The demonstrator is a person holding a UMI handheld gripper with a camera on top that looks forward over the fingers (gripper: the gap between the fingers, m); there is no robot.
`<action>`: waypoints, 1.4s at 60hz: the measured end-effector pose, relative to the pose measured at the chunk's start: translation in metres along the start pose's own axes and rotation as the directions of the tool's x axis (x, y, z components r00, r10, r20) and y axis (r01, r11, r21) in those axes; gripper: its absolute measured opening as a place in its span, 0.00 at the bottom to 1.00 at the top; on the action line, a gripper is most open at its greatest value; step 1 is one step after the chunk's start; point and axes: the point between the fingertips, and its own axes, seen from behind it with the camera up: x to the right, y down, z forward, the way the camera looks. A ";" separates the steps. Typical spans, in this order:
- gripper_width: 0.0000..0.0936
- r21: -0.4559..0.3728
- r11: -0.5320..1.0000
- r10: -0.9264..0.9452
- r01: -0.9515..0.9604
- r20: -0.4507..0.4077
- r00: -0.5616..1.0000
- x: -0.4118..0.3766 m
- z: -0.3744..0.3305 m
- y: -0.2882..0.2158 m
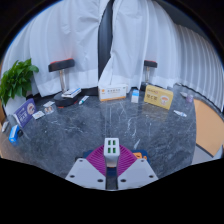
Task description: Unplug charger
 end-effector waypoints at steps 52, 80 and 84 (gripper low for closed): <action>0.41 -0.082 0.995 0.070 -0.057 0.158 0.985 0.157 0.016 0.021; 0.91 0.061 0.997 -0.054 0.052 0.020 0.998 0.191 -0.085 -0.044; 0.91 0.080 0.996 -0.049 0.047 0.020 0.999 0.181 -0.122 -0.046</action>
